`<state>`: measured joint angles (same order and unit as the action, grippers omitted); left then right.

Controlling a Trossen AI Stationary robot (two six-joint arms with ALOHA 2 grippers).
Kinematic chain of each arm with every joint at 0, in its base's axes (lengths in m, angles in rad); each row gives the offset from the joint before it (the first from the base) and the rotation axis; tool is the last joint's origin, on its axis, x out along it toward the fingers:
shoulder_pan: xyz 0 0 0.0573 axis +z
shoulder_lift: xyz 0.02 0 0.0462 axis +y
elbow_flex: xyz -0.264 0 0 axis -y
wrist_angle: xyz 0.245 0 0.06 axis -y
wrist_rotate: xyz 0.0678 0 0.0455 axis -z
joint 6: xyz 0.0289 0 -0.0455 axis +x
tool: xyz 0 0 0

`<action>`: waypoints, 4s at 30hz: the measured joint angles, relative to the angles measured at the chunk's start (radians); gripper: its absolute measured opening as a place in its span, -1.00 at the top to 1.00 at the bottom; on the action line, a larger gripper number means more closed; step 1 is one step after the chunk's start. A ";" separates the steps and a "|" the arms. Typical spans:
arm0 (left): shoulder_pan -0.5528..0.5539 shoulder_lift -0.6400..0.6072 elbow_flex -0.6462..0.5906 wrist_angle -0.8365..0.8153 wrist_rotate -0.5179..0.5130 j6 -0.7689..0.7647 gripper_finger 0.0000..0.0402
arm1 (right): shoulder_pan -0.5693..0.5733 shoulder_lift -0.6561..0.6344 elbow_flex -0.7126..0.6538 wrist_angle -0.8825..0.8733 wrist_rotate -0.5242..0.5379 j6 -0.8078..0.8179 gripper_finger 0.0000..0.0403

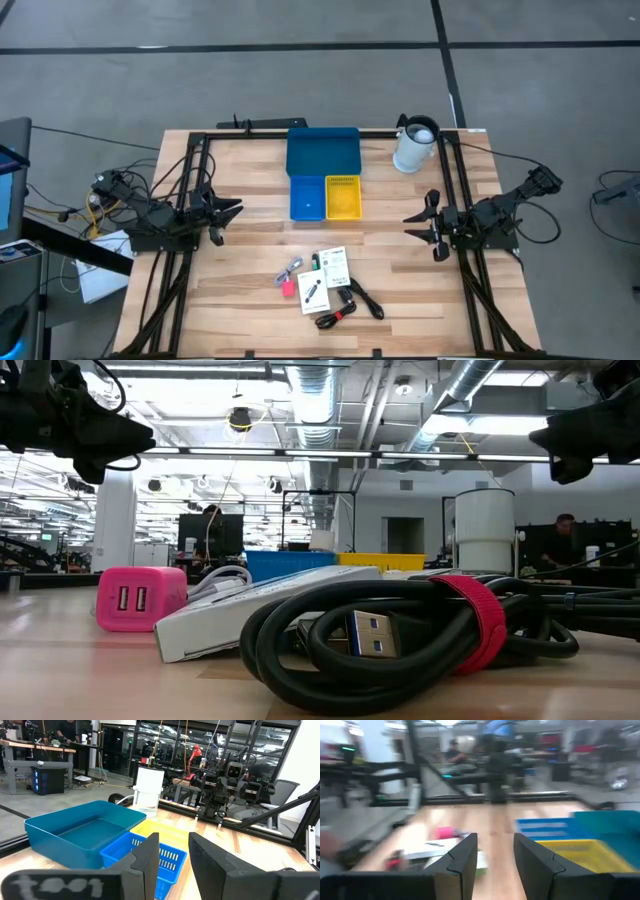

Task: Pick and place items into bin
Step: Put the right white card reader box into the yellow bin

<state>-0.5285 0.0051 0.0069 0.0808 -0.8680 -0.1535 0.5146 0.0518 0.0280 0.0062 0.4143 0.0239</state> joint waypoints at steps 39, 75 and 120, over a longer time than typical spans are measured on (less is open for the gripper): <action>0.000 0.000 0.000 0.000 0.000 0.000 0.53 | 0.041 -0.005 0.000 0.259 -0.203 0.032 0.40; 0.000 0.000 0.000 0.000 0.000 0.000 0.53 | -0.210 0.402 0.118 -0.089 -0.114 1.217 -0.18; 0.000 0.000 0.000 0.000 0.000 0.000 0.53 | -0.321 1.516 0.281 0.689 -0.485 1.437 -0.18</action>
<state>-0.5285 0.0051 0.0070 0.0807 -0.8680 -0.1535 0.1934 1.5682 0.3094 0.6955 -0.0711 1.4610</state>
